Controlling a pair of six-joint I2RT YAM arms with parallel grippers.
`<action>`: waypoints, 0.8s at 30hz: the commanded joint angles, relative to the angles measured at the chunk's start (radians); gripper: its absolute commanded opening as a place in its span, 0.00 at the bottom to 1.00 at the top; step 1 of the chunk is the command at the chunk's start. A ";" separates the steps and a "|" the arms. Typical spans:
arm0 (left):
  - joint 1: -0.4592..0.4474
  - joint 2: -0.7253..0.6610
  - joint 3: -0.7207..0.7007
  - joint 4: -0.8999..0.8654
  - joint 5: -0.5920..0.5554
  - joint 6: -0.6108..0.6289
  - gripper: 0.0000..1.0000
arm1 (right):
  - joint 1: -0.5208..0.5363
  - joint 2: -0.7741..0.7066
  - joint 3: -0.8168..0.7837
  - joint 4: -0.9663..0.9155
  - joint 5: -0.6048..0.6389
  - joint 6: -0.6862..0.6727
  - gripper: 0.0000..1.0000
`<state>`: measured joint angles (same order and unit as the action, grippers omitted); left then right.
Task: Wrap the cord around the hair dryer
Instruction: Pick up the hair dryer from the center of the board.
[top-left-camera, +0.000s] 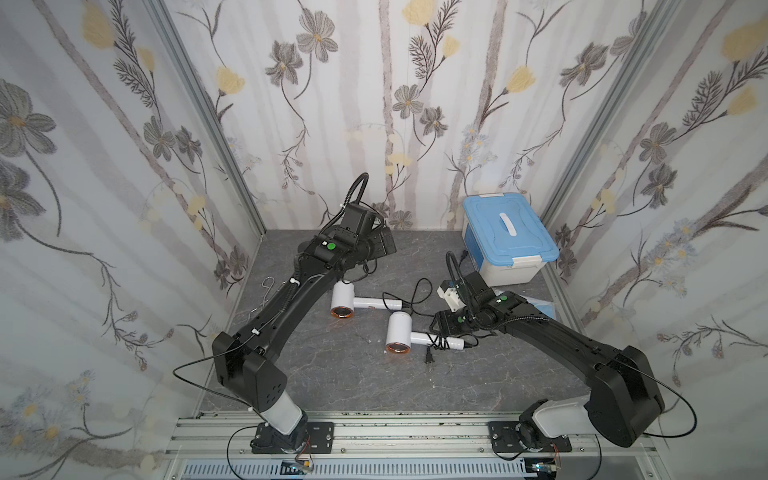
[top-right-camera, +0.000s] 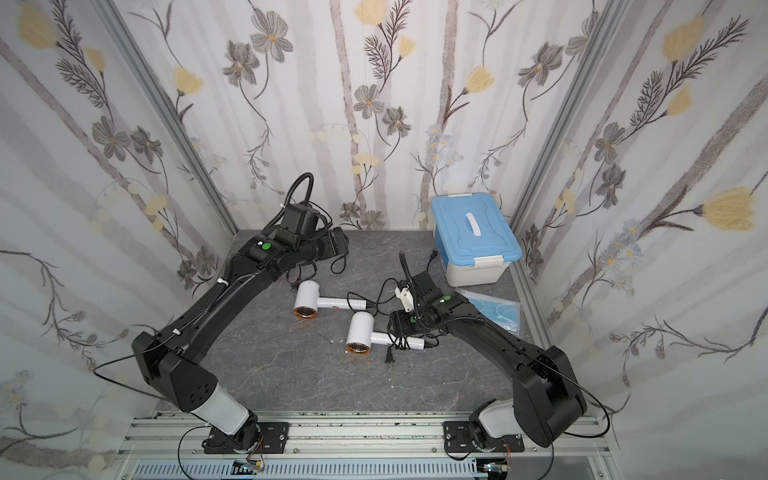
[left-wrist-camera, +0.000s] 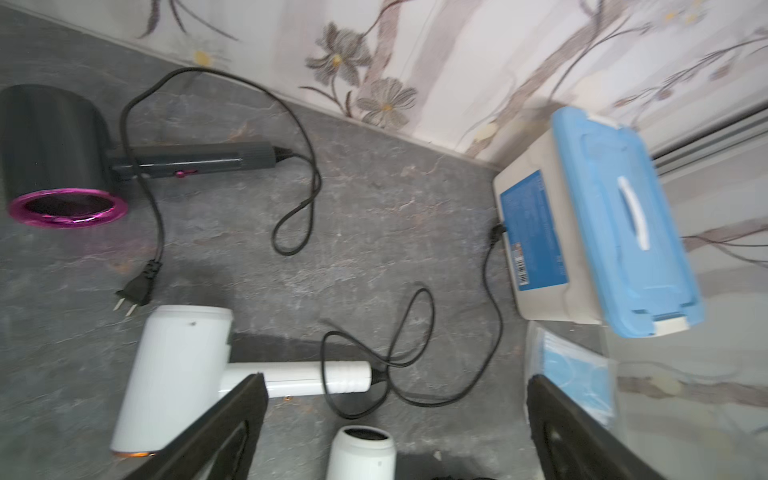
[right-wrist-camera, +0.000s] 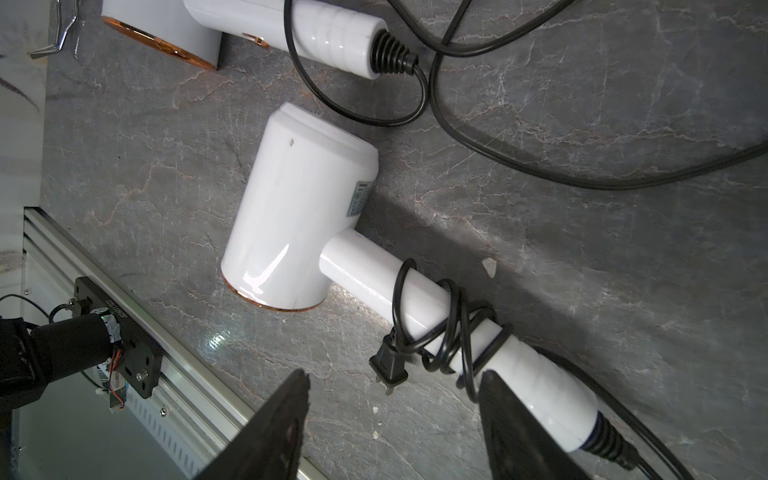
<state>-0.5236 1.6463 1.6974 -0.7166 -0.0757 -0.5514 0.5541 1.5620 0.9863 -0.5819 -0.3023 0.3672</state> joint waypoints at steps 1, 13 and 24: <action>0.025 0.037 -0.010 -0.076 -0.077 0.129 1.00 | -0.005 0.008 0.006 0.016 0.027 -0.024 0.67; 0.092 0.354 0.098 -0.259 -0.249 0.229 1.00 | -0.021 0.006 -0.021 0.034 0.045 -0.036 0.66; 0.177 0.469 0.057 -0.276 -0.140 0.255 0.90 | -0.045 -0.042 -0.071 0.044 0.057 -0.039 0.66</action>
<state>-0.3477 2.0968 1.7588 -0.9653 -0.2573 -0.3279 0.5140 1.5280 0.9203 -0.5785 -0.2584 0.3386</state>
